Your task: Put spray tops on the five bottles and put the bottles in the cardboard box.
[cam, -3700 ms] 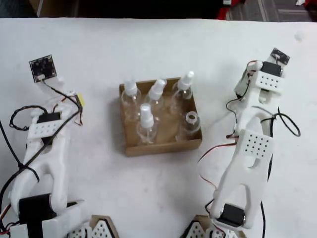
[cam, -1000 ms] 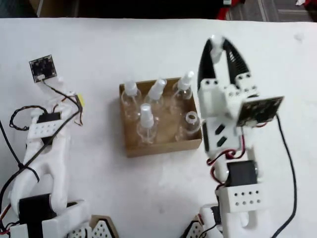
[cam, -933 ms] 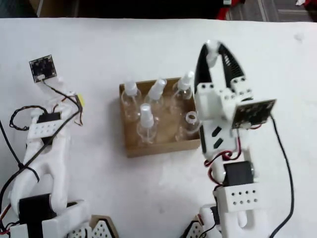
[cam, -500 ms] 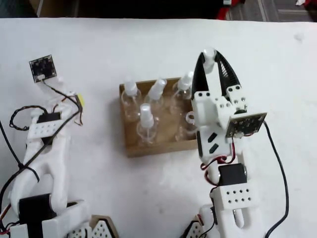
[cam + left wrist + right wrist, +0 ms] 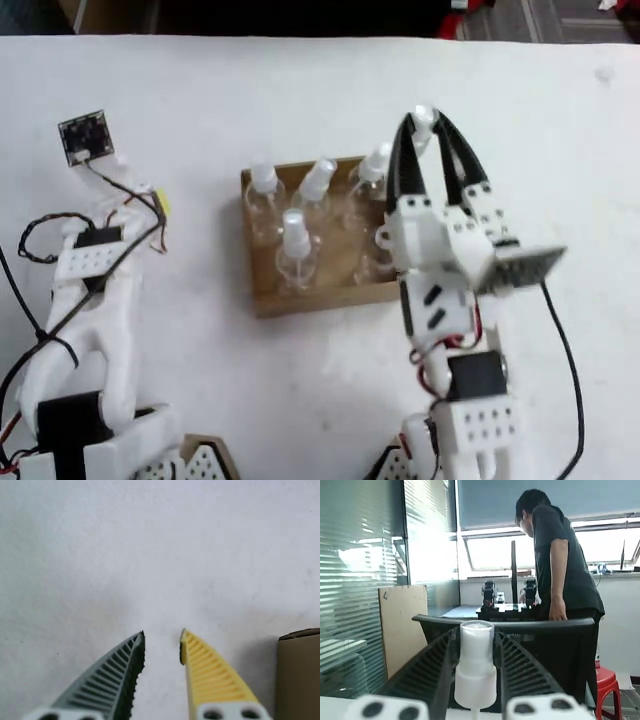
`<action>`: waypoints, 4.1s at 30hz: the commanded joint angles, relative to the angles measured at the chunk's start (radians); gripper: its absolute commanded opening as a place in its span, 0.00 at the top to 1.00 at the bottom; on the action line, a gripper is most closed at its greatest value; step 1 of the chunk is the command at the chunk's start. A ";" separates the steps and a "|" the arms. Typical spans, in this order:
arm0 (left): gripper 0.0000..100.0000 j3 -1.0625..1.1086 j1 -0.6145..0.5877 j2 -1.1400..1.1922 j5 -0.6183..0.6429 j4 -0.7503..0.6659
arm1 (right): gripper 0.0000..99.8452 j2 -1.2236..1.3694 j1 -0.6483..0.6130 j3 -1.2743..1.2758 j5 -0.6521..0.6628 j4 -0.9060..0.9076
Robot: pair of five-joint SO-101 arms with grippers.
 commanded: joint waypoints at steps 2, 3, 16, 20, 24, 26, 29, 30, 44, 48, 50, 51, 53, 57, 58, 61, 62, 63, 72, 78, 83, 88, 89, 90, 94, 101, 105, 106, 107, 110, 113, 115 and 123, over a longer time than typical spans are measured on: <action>0.88 -0.057 0.012 -0.010 -0.011 -0.008 | 0.98 -0.219 -0.007 -0.040 -0.005 0.162; 0.88 -0.057 0.012 -0.010 -0.011 -0.008 | 0.98 -0.237 -0.007 -0.038 -0.005 0.202; 0.88 -0.057 0.018 -0.008 -0.011 -0.008 | 0.98 -0.255 -0.031 0.186 -0.006 0.008; 0.88 -0.057 0.019 -0.008 -0.011 -0.008 | 0.98 -0.263 -0.062 0.158 -0.005 0.010; 0.88 -0.057 0.019 -0.008 -0.011 -0.008 | 0.98 -0.259 -0.059 0.080 -0.005 0.031; 0.88 -0.057 0.019 -0.008 -0.011 -0.008 | 0.98 -0.254 -0.061 0.061 -0.005 0.070; 0.88 -0.057 0.019 -0.010 -0.011 -0.008 | 0.98 -0.254 -0.053 0.080 -0.005 0.084; 0.88 -0.057 0.019 -0.010 -0.011 -0.008 | 0.98 -0.255 -0.050 0.089 -0.005 0.081; 0.88 -0.055 0.016 -0.010 -0.011 -0.008 | 0.98 -0.254 -0.024 0.173 -0.005 0.079; 0.88 -0.055 0.016 -0.010 -0.011 -0.008 | 0.98 -0.254 -0.024 0.190 -0.005 0.079; 0.88 -0.055 0.016 -0.008 -0.011 -0.008 | 0.98 -0.254 -0.024 0.198 -0.005 0.079; 0.88 -0.055 0.016 -0.008 -0.011 -0.008 | 0.98 -0.254 -0.024 0.199 -0.005 0.079; 0.88 -0.055 0.016 -0.008 -0.011 -0.008 | 0.98 -0.254 -0.024 0.201 -0.005 0.087; 0.88 -0.055 0.016 -0.008 -0.011 -0.008 | 0.98 -0.262 0.005 0.249 -0.005 0.087; 0.88 -0.055 0.016 -0.008 -0.011 -0.008 | 0.98 -0.263 0.018 0.267 -0.005 0.087; 0.88 -0.055 0.015 -0.008 -0.011 -0.008 | 0.98 -0.263 0.041 0.321 -0.005 0.087; 0.88 -0.055 0.015 -0.008 -0.011 -0.008 | 0.98 -0.263 0.045 0.339 -0.005 0.087; 0.88 -0.055 0.016 -0.008 -0.011 -0.008 | 0.98 -0.263 0.045 0.354 -0.005 0.087; 0.88 -0.055 0.016 -0.008 -0.011 -0.008 | 0.98 -0.263 0.038 0.440 -0.005 0.087; 0.88 -0.055 0.015 -0.008 -0.011 -0.008 | 0.98 -0.263 0.036 0.489 -0.005 0.087; 0.88 -0.055 0.015 -0.008 -0.011 -0.008 | 0.98 -0.265 0.036 0.514 -0.005 0.088; 0.88 -0.055 0.015 -0.010 -0.011 -0.008 | 0.97 -0.265 -0.010 0.516 -0.005 0.088; 0.88 -0.055 0.015 -0.010 -0.011 -0.008 | 0.94 -0.265 -0.030 0.517 -0.005 0.090; 0.88 -0.055 0.015 -0.010 -0.011 -0.008 | 0.92 -0.265 -0.042 0.519 -0.005 0.104; 0.88 -0.055 0.018 -0.010 -0.011 -0.008 | 0.82 -0.265 -0.061 0.514 -0.005 0.162; 0.88 -0.055 0.019 -0.010 -0.011 -0.008 | 0.81 -0.268 -0.053 0.496 -0.005 0.163; 0.88 -0.055 0.019 -0.008 -0.011 -0.008 | 0.81 -0.343 -0.025 0.396 -0.005 0.228; 0.88 -0.055 0.018 -0.007 -0.011 -0.008 | 0.81 -0.375 -0.012 0.354 -0.005 0.266; 0.88 -0.055 0.016 -0.007 -0.011 -0.008 | 0.81 -0.412 0.005 0.311 -0.005 0.308; 0.88 -0.057 0.015 -0.007 -0.011 -0.008 | 0.81 -0.499 0.051 0.178 -0.006 0.415; 0.88 -0.057 0.015 -0.010 -0.011 -0.034 | 0.81 -0.469 0.088 0.035 -0.009 0.472; 0.89 -0.061 0.013 -0.015 -0.008 -0.057 | 0.81 -0.423 0.111 -0.058 -0.011 0.512; 0.98 -0.331 0.002 -0.337 -0.048 0.354 | 0.96 -0.332 0.139 -0.511 -0.014 0.688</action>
